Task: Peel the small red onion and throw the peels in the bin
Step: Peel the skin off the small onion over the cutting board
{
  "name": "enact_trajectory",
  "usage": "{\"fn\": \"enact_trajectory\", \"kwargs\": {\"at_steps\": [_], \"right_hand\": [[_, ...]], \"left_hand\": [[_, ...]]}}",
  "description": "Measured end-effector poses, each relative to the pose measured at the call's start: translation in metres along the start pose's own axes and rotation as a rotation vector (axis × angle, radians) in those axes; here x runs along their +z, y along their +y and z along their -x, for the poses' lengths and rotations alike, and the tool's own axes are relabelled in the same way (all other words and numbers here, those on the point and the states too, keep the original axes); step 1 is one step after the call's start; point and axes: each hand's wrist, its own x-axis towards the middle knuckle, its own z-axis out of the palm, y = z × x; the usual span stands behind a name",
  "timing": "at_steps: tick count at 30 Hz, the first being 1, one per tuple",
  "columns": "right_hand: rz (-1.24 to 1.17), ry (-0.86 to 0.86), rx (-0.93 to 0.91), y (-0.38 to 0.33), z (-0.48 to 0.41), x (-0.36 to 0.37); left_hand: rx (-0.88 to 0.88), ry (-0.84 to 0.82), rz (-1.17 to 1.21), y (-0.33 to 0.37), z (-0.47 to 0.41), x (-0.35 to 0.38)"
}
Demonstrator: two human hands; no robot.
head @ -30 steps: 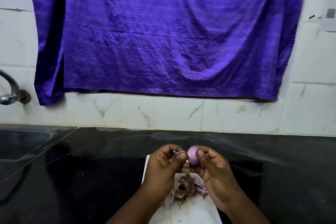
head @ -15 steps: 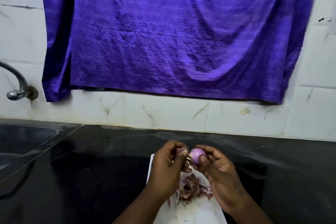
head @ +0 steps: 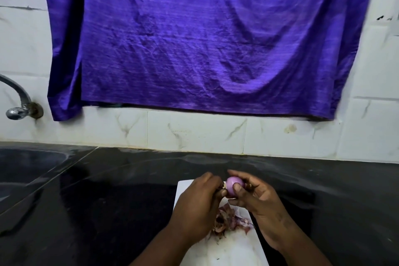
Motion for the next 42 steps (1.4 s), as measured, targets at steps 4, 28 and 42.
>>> {"fn": "enact_trajectory", "kwargs": {"at_steps": [4, 28, 42], "right_hand": [[0.016, 0.002, -0.004, 0.002, -0.001, -0.003], [0.71, 0.137, -0.427, 0.012, 0.005, 0.01], [0.356, 0.195, -0.137, 0.017, -0.003, -0.003]], "left_hand": [[0.024, -0.011, -0.021, -0.005, -0.002, -0.003], [0.019, -0.065, 0.246, -0.016, -0.007, -0.009], [0.138, -0.172, -0.146, -0.016, 0.002, -0.003]]}}
